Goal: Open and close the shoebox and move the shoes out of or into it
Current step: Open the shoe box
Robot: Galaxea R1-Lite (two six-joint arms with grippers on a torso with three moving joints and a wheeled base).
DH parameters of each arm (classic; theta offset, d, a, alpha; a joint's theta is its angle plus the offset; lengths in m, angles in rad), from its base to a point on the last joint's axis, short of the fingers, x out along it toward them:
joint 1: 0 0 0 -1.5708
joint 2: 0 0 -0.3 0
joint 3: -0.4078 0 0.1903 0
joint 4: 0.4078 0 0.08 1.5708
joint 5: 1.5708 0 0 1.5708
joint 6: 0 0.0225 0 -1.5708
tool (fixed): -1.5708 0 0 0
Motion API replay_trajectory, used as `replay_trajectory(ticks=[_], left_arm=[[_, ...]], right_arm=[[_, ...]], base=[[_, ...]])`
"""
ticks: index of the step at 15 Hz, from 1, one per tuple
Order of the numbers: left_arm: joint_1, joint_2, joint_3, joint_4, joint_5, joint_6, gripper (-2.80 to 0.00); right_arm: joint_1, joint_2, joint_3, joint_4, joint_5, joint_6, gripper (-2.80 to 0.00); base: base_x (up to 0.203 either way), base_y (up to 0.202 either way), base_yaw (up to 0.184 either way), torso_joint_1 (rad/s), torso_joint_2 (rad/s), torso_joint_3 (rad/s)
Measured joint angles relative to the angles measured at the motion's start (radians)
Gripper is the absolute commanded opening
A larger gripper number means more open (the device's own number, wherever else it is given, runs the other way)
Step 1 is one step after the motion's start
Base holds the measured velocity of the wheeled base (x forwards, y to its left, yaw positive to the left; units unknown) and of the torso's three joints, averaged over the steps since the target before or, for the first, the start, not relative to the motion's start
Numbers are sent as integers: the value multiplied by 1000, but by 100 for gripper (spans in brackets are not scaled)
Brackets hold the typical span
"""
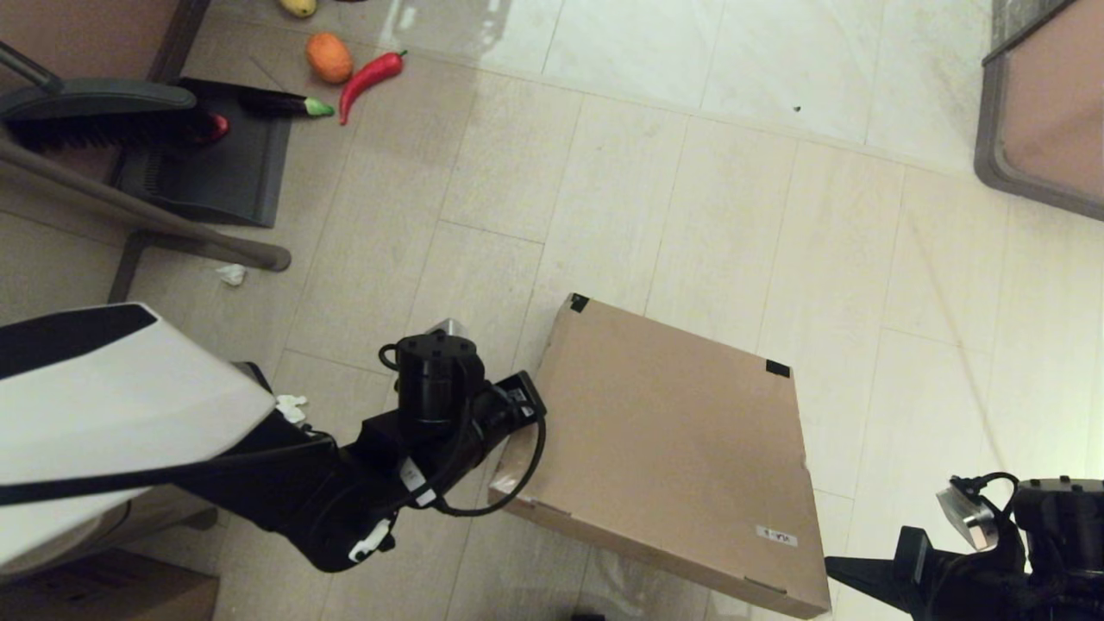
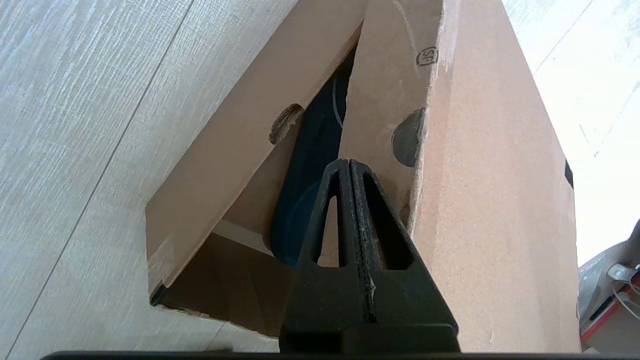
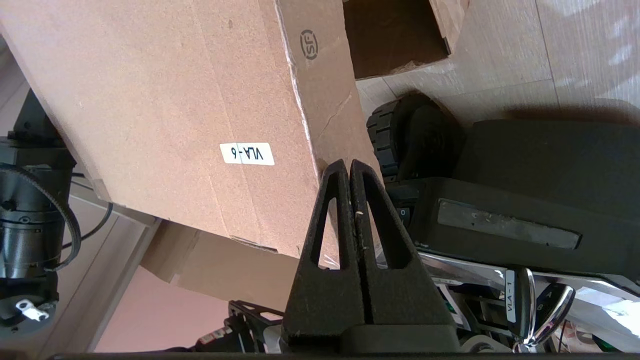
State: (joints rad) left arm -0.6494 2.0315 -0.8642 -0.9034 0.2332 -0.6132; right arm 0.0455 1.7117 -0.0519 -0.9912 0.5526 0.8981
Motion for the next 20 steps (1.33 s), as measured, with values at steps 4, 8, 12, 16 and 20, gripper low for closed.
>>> replay_trajectory(ticks=[4,8,12,16,20], left_arm=[[-1,-2,-10,3,0,0,-280],[-3,-16,-22,10,0,0,-280],[-3,-44,-65,43,2,-1,-280],[-2,-74,-100,88,3,-2,-280],[0,-112,-124,123,-9,-1,-280]], right_arm=[[0,-3,-16,0,-1,5,-280],[0,-17,-66,22,-4,56,-280],[0,-94,-204,188,-5,150,-280],[-1,-167,-365,345,-6,221,-280],[-1,-231,-412,416,-3,227,-280]], base=[[0,0,0,0,0,0],[0,0,0,0,0,0],[0,0,0,0,0,0],[0,0,0,0,0,0],[0,0,0,0,0,0]])
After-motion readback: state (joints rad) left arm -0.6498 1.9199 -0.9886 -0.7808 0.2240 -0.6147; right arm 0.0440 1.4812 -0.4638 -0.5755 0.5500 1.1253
